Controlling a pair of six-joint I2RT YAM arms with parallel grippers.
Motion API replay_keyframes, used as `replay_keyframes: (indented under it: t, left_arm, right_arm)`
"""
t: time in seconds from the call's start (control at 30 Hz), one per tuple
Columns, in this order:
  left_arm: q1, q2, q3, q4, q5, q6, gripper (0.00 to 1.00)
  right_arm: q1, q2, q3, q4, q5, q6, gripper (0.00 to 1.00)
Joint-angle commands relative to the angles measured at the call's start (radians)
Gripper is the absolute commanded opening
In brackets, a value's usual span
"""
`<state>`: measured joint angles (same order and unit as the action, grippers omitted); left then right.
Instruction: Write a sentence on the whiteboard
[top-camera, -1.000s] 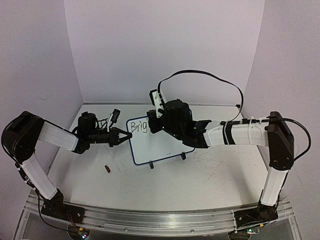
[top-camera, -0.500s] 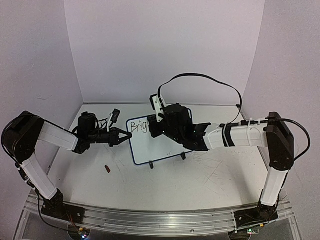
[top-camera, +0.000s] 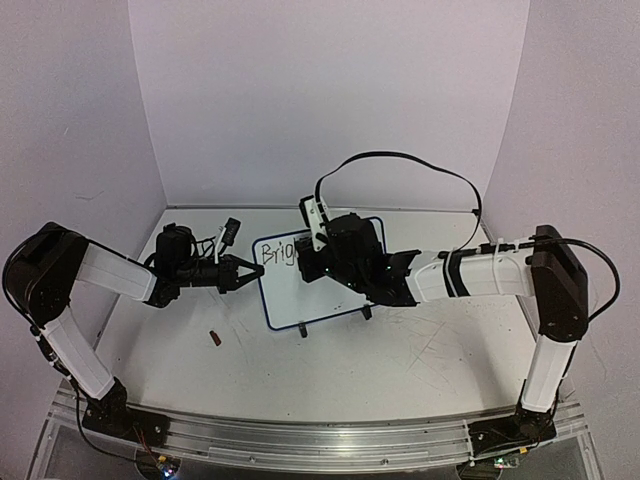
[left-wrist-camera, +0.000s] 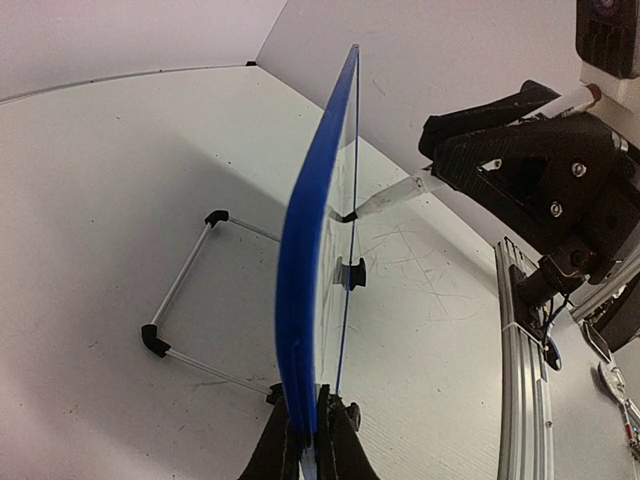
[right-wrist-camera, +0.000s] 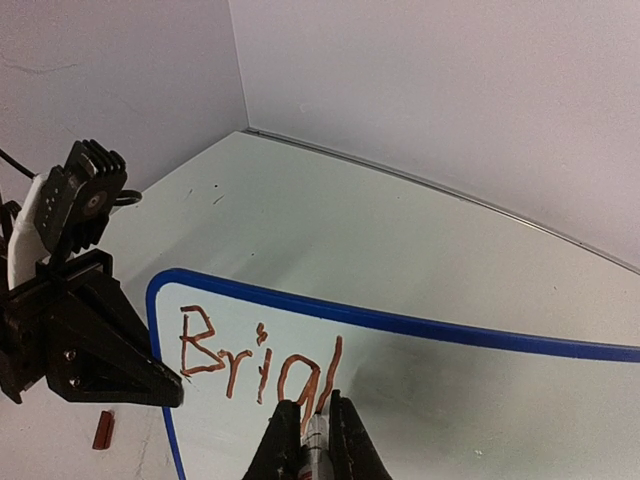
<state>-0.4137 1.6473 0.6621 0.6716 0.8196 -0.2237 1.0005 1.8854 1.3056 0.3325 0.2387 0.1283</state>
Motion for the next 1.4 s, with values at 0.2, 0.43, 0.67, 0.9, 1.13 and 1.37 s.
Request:
replay_keyframes:
  t: [0.2,0.43,0.67,0.9,1.13,1.37]
  left_arm:
    - [0.003,-0.032,0.023,-0.021,-0.042,0.073,0.0]
    - [0.004,-0.027,0.024,-0.022,-0.041,0.075,0.0]
    - [0.004,-0.028,0.024,-0.023,-0.042,0.076,0.0]
    - [0.004,-0.028,0.025,-0.024,-0.04,0.076,0.0]
    - [0.004,-0.03,0.024,-0.023,-0.04,0.075,0.0]
    - [0.003,-0.025,0.029,-0.024,-0.037,0.075,0.0]
  right_arm:
    - [-0.001,0.018,0.06,0.029,0.058,-0.037,0.0]
    - [-0.008,0.015,0.068,0.035,0.078,-0.047,0.0]
    - [-0.013,0.004,0.059,0.036,0.124,-0.055,0.0]
    - [-0.017,-0.018,0.034,0.036,0.138,-0.059,0.0]
    - [-0.016,-0.024,0.006,0.017,0.099,-0.029,0.0]
    - [-0.015,-0.028,-0.02,-0.009,0.076,0.004,0.0]
